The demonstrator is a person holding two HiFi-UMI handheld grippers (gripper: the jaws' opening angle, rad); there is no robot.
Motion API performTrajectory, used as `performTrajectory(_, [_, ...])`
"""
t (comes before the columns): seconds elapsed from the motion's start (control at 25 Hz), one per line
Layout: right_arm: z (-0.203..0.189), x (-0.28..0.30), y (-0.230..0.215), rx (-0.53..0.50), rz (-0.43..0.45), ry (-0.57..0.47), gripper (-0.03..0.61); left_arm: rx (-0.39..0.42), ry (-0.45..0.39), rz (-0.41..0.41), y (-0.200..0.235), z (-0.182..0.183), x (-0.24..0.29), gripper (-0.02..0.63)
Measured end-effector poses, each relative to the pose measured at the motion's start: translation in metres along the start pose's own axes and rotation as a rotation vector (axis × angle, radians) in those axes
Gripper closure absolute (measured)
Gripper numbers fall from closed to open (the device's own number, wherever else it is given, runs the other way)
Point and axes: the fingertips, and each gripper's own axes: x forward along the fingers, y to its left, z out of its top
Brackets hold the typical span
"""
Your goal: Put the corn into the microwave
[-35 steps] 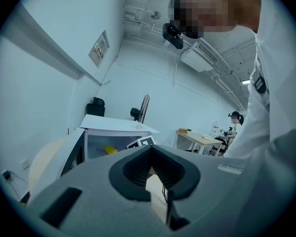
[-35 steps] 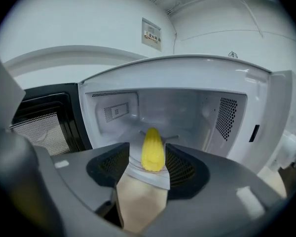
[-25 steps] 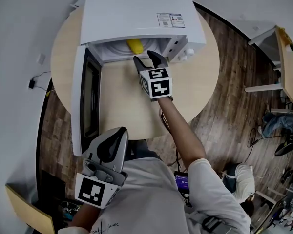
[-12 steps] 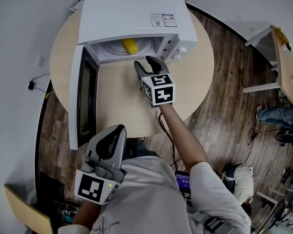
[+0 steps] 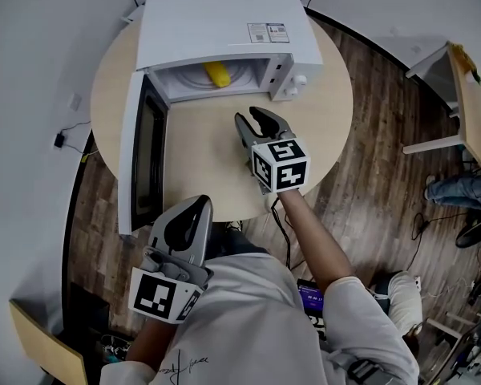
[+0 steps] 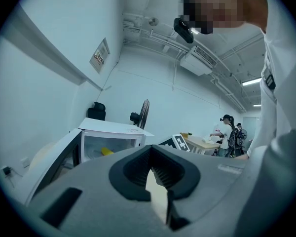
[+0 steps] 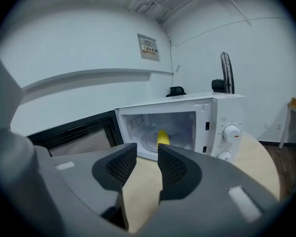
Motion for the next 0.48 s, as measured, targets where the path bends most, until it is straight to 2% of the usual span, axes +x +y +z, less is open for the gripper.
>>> performTrajectory(0.48, [0.004, -0.056, 0.012, -0.002, 0.045, -0.009, 0.481, -0.021, -0.013, 0.053, 0.006, -0.006, -0.004, 0.623])
